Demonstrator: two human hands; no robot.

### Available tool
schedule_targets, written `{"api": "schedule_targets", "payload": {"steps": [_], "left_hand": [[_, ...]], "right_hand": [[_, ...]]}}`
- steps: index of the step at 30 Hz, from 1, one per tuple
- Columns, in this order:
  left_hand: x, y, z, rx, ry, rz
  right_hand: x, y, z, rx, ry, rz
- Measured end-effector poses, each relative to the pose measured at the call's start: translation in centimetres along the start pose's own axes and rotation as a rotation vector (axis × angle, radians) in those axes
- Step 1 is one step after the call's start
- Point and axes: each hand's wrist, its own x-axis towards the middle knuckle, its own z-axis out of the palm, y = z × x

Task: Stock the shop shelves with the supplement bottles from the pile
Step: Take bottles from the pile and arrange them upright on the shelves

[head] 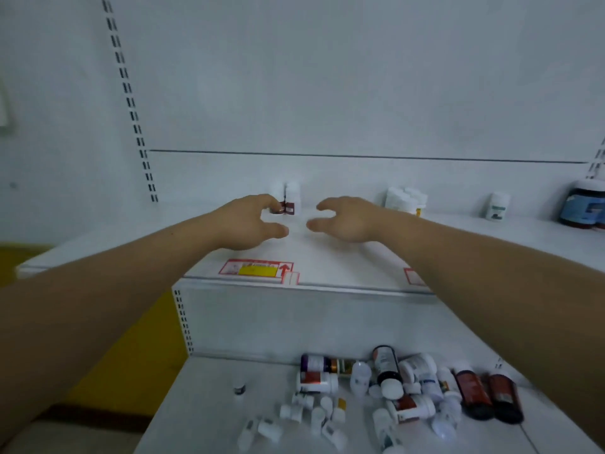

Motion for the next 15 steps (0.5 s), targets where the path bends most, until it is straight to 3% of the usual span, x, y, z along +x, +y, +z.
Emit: {"api": "schedule_targets", "payload": {"steps": [3,9,15], "left_hand": [[-5.3,0.0,-0.4,-0.024,-0.025,-0.058],[-16.2,2.6,1.5,-0.078,0.072,-0.159],[-21.7,6.4,9.3,-0.044,-0.118,-0.178]], "right_hand": [[-1.8,-1.7,0.2,-0.021,0.031,-0.096],[-8.6,-3.1,2.1,0.016,0.075,-0.329],[-17.7,-0.2,5.3,0.080,0.096,-0.489]]}}
